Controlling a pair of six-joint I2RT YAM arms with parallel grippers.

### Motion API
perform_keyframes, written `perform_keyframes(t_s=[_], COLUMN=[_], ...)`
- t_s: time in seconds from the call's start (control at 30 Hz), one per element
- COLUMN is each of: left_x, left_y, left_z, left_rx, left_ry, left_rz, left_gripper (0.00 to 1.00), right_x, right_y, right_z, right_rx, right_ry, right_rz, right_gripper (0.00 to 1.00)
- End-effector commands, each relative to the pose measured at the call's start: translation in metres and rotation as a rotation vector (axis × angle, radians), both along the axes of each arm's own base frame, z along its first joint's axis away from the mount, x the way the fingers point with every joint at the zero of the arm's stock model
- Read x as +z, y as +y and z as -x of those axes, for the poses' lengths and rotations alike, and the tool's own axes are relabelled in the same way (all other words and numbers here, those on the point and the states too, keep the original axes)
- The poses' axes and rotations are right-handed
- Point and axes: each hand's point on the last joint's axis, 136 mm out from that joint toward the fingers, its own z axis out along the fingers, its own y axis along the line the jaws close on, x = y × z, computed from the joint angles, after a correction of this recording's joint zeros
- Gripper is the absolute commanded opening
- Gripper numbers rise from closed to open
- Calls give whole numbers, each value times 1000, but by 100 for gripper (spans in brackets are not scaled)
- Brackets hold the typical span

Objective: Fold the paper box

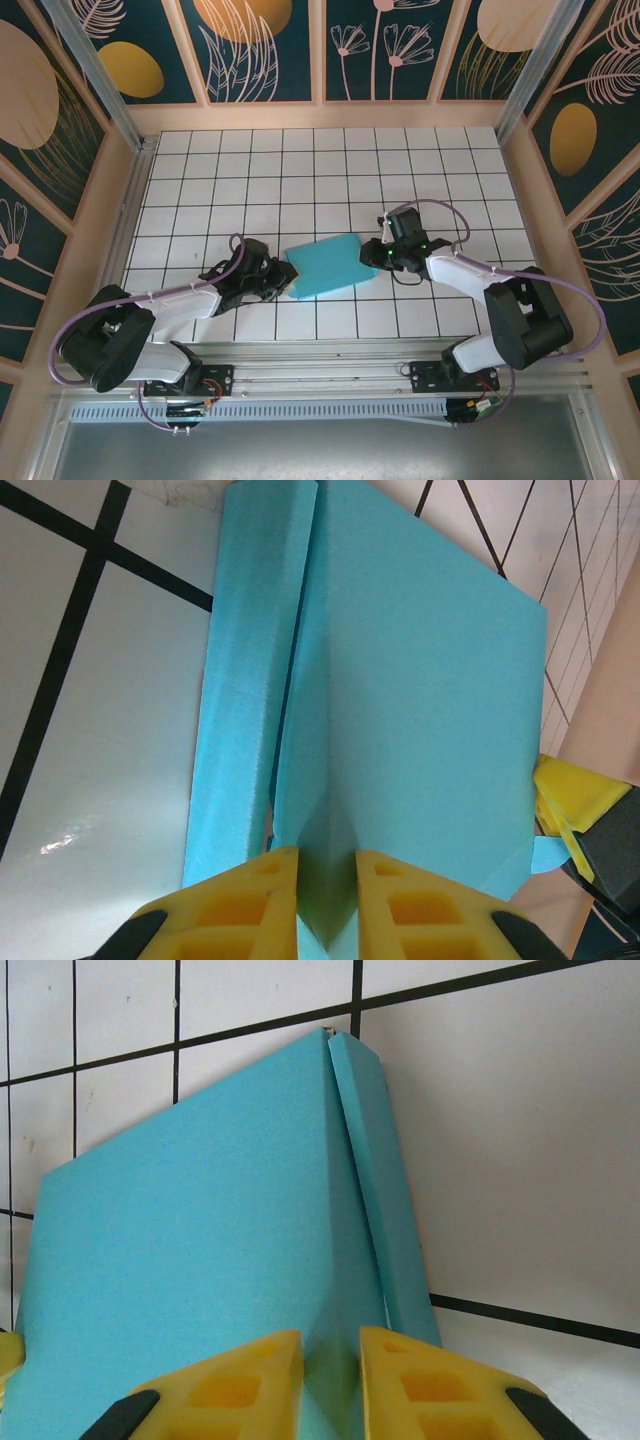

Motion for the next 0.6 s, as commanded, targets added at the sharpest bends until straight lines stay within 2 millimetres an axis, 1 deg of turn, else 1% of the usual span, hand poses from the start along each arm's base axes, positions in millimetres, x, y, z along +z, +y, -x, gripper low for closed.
perform_keyframes(t_s=[0.0, 0.07, 0.13, 0.2, 0.27, 0.33, 0.47, 0.57], left_x=[-5, -5, -1, 4, 7, 6, 2, 5], left_y=[-2, -3, -6, -11, -15, -16, -12, -12], left_z=[5, 5, 5, 4, 5, 6, 12, 13], left_rx=[30, 41, 33, 17, -9, -29, -32, -33], left_ry=[54, 61, 55, 44, 40, 45, 59, 55], left_rz=[36, 57, 77, 93, 101, 90, 66, 72], left_gripper=[17, 17, 19, 26, 29, 29, 29, 27], right_x=[-12, -13, -13, -13, -13, -14, -15, -16], right_y=[6, 6, 6, 6, 6, 5, 4, 3], right_z=[10, 10, 10, 10, 9, 9, 9, 9], right_rx=[17, 17, 17, 16, 13, 12, 6, 5], right_ry=[35, 36, 36, 37, 33, 35, 37, 40], right_rz=[-1, -1, -2, -1, 2, 8, 14, 17], right_gripper=[22, 22, 22, 22, 22, 22, 22, 22])
